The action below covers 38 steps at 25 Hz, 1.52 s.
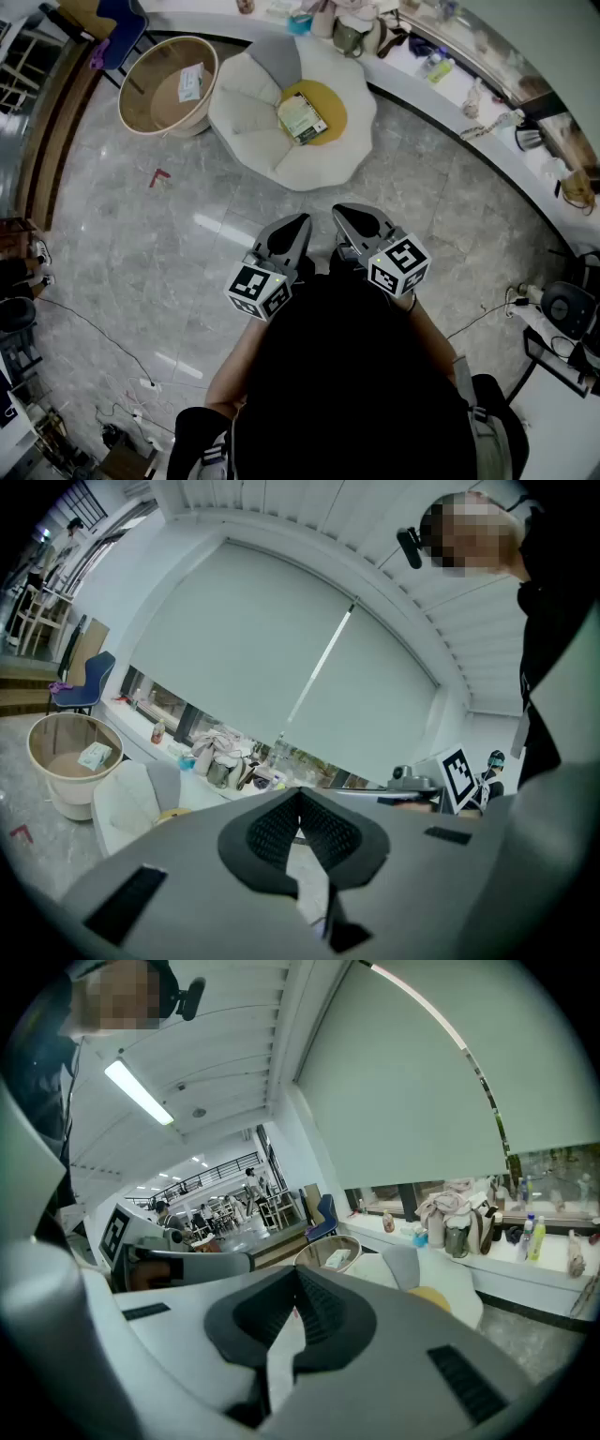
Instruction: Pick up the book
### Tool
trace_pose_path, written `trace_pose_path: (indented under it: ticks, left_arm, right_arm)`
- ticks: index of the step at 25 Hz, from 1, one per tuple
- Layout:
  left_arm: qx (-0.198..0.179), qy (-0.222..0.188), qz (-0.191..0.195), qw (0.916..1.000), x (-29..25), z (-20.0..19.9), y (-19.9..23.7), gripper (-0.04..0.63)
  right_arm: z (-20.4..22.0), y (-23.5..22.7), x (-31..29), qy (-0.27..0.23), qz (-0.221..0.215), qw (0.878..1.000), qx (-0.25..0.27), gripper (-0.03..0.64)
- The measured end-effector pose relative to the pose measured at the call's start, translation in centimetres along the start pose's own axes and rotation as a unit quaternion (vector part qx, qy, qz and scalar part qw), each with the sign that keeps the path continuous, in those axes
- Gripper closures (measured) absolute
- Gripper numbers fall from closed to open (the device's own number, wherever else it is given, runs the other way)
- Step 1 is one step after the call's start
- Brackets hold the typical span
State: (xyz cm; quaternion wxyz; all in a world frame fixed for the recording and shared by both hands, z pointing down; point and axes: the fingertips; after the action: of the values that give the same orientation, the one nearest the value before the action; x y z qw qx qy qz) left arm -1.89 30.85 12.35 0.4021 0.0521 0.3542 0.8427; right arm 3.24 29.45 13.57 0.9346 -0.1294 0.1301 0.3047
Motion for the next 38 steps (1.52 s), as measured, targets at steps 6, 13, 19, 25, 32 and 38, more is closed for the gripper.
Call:
trace_pose_path:
  ticks: [6, 13, 19, 25, 32, 38]
  left_arm:
    - [0.004, 0.005, -0.003, 1.0, 0.4, 0.2, 1.2, 0.58]
    - [0.012, 0.011, -0.005, 0.9999, 1.7, 0.0, 2.6, 0.58]
    - [0.02, 0.019, -0.007, 0.9996, 3.7, -0.1, 4.3, 0.58]
    - [0.04, 0.017, -0.035, 0.9984, 7.2, -0.5, 8.8, 0.58]
    - [0.045, 0.012, -0.042, 0.998, 8.0, -0.7, 10.8, 0.58]
    - [0.051, 0.025, -0.037, 0.9977, 6.4, -0.6, 10.2, 0.58]
  right_arm:
    - [0.5, 0.4, -1.1, 0.015, 0.01, 1.0, -0.009, 0.6]
    - [0.4, 0.6, -2.1, 0.015, 0.029, 0.999, -0.031, 0.6]
    - [1.2, 1.5, -3.1, 0.03, 0.056, 0.997, -0.046, 0.6]
    - [2.0, 1.1, -3.1, 0.026, 0.118, 0.989, -0.08, 0.6]
    - [2.6, 1.1, -3.0, 0.036, 0.149, 0.985, -0.074, 0.6]
    - [2.4, 0.2, -3.6, 0.033, 0.144, 0.986, -0.082, 0.6]
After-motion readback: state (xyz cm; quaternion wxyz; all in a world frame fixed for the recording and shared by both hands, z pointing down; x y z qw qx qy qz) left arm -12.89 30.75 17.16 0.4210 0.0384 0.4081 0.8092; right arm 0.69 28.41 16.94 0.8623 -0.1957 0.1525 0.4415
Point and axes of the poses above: the fingertips, and each gripper's own axes: x backward along the fingers, y to its left, z out of its underside, and after that the axes turned 12 degrees about x, right-handed
